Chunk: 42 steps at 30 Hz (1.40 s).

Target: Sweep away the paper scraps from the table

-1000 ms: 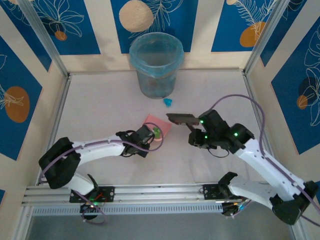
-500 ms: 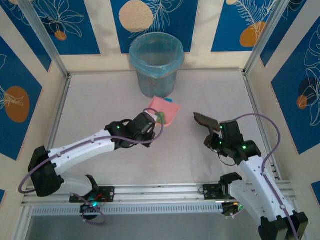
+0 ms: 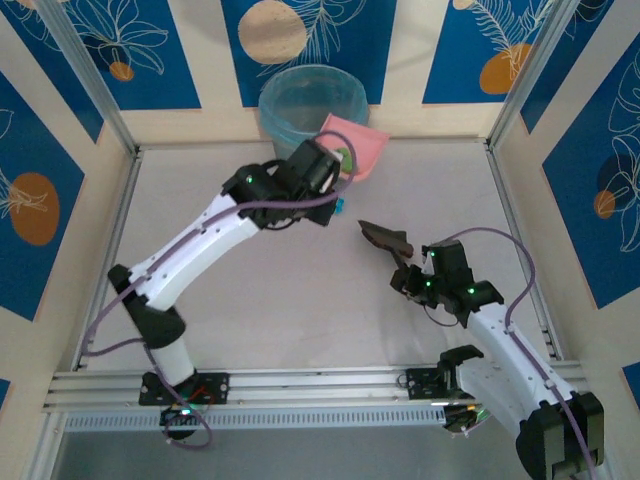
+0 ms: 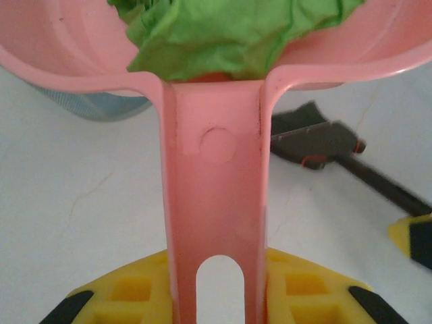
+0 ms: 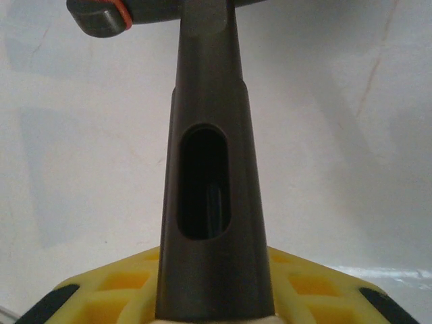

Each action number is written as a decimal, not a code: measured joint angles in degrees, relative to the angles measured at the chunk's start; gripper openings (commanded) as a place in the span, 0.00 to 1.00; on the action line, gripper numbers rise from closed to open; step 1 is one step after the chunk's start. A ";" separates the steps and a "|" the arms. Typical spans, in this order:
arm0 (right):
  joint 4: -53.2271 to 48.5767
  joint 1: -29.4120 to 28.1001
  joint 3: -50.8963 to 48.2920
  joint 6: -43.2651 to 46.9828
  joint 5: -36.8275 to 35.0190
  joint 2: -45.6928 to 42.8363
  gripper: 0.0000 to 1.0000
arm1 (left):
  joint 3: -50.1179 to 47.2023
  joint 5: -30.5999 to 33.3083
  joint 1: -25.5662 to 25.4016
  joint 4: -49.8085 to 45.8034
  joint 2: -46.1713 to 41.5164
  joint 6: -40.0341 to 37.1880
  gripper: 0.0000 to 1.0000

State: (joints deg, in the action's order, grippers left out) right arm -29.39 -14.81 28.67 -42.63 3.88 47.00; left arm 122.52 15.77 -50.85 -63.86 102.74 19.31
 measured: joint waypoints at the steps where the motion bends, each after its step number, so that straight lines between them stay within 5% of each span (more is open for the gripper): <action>1: 0.70 -0.15 -0.39 0.00 0.24 -0.02 0.00 | 4.28 -0.74 0.92 -1.29 2.38 0.00 0.00; 5: 3.08 -1.44 -1.97 -0.07 0.46 -0.81 0.00 | 19.21 -5.31 4.74 -4.72 10.58 0.44 0.00; 9: 5.35 -3.41 -4.44 -0.74 0.35 -4.42 0.00 | 24.17 -13.27 9.62 -3.98 14.03 3.65 0.00; 20: 7.45 -9.38 -8.20 -1.09 -6.08 -14.64 0.00 | 24.52 -29.40 18.88 8.33 17.07 13.68 0.00; 30: 7.52 -9.53 -8.22 -1.01 -8.63 -14.71 0.00 | 24.98 -46.12 20.90 26.67 23.61 32.24 0.00; 36: 7.52 -9.53 -8.22 -0.87 -8.72 -14.71 0.00 | 23.74 -49.46 21.05 34.80 25.09 40.37 0.00; 42: 7.52 -9.53 -8.24 -0.83 -9.07 -14.71 0.00 | 11.15 -50.29 22.14 49.70 22.01 49.70 0.00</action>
State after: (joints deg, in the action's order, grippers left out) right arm -21.87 -24.34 20.43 -43.46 -5.19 32.29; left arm 133.67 -34.52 -28.71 -14.15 124.75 69.01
